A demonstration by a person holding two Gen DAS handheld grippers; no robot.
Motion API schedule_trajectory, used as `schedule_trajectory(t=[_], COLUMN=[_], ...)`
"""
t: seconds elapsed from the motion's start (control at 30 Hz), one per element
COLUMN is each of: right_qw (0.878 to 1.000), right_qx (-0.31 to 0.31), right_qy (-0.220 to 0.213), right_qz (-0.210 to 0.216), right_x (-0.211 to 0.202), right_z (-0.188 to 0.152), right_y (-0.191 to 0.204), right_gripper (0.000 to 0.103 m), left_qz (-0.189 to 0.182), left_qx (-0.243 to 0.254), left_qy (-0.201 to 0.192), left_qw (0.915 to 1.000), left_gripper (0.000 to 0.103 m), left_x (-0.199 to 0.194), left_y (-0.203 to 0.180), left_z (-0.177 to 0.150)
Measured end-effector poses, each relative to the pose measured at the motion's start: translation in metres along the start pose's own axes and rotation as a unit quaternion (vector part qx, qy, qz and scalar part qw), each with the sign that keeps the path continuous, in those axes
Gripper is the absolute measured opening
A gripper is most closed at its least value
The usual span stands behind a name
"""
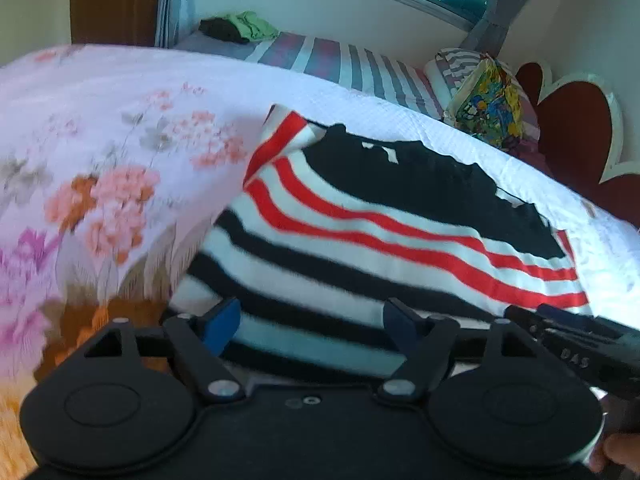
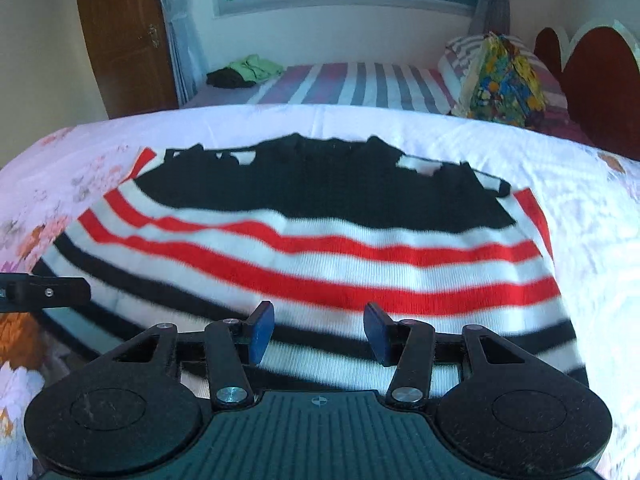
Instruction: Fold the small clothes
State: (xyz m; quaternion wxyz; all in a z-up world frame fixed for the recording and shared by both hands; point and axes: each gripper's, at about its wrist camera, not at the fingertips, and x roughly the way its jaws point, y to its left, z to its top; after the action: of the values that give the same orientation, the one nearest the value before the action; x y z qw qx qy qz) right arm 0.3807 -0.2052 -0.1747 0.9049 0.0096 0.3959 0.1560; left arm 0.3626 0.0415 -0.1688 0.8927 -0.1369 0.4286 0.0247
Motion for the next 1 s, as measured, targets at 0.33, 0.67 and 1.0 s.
schedule_trajectory(t=[0.33, 0.67, 1.0], right_qw=[1.000, 1.000, 0.999], right_qx=[0.006, 0.013, -0.024], right_qy=[-0.012, -0.023, -0.043], right_qz=[-0.001, 0.015, 0.005], right_x=[-0.022, -0.011, 0.018], right_z=[-0.008, 0.000, 0.011], right_y=[0.003, -0.006, 0.007], right_gripper=[0.049, 0.049, 0.049], left_qz=[-0.058, -0.116, -0.119], left_qx=[-0.124, -0.232, -0.245], left_qy=[0.022, -0.017, -0.065], left_qw=[0.9903, 0.9656, 0.9600], left_gripper=[0.085, 0.088, 0.027], left_x=[-0.008, 0.037, 0.053], left_y=[0.030, 0.049, 0.053], left_z=[-0.024, -0.015, -0.015])
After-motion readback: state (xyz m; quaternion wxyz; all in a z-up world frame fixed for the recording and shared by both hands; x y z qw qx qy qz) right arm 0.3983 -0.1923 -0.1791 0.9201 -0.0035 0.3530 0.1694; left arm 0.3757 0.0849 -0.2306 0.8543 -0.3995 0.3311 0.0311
